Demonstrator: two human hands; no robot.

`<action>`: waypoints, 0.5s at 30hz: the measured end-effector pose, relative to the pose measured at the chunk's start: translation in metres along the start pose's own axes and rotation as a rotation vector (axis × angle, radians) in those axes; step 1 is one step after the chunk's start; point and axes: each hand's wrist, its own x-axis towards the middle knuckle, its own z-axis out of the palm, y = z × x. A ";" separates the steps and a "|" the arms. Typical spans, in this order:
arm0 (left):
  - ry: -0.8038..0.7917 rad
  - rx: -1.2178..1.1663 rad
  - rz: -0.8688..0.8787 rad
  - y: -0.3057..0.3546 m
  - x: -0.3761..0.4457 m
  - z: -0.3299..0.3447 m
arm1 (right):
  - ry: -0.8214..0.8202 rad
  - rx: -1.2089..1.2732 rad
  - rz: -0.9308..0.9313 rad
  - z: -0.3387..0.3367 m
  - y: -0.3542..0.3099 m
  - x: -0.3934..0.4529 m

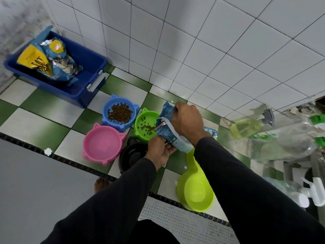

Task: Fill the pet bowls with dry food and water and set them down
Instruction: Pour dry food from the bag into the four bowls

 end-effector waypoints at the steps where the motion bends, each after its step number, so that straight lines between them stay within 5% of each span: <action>1: 0.002 0.000 0.002 0.000 0.000 0.000 | -0.002 0.000 -0.001 0.000 0.000 0.000; 15: -0.019 -0.008 0.004 0.003 0.000 0.000 | -0.004 0.013 -0.009 -0.002 -0.001 0.003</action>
